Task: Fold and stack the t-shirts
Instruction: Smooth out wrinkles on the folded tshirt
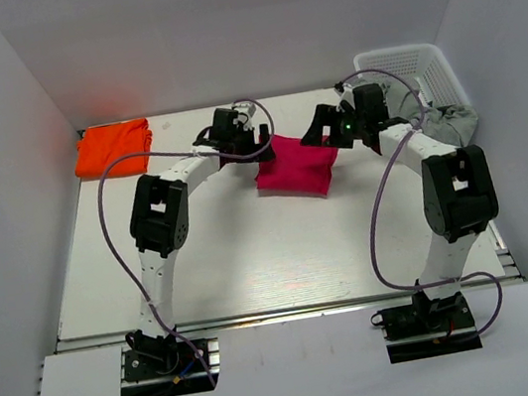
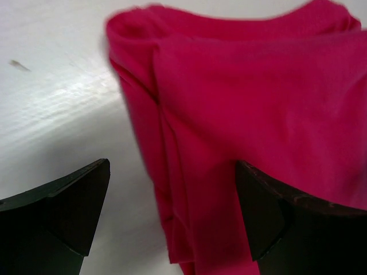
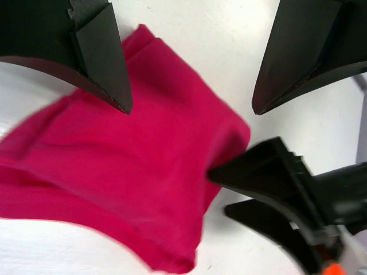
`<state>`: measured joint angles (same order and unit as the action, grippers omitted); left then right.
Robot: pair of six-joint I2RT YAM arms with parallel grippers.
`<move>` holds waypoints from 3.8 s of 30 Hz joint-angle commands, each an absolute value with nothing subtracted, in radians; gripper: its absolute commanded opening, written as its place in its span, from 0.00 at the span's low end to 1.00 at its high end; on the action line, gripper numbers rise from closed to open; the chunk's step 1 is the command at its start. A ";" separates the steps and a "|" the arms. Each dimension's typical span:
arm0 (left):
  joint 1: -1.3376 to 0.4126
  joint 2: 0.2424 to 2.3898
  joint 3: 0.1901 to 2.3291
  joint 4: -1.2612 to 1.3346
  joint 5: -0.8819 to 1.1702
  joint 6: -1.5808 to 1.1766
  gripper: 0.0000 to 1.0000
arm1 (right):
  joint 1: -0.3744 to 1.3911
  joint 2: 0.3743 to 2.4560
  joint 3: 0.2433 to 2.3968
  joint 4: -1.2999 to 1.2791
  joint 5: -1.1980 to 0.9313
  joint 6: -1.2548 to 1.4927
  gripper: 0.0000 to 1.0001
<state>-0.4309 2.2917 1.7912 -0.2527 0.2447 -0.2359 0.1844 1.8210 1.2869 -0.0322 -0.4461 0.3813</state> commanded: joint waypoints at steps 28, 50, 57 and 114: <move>-0.439 2.407 1.774 -0.215 0.442 -0.222 0.00 | 0.175 2.053 1.174 0.152 -0.661 0.451 0.90; -0.469 1.611 1.123 -0.206 0.259 -0.276 1.00 | 0.319 1.336 0.771 0.055 -0.641 0.402 0.90; -0.489 1.718 1.190 -0.091 0.489 -0.278 1.00 | 0.314 1.416 0.785 0.253 -0.733 0.508 0.90; -0.736 1.853 1.025 -0.046 0.644 -0.190 0.99 | 0.187 1.190 0.505 -0.064 -0.577 0.235 0.75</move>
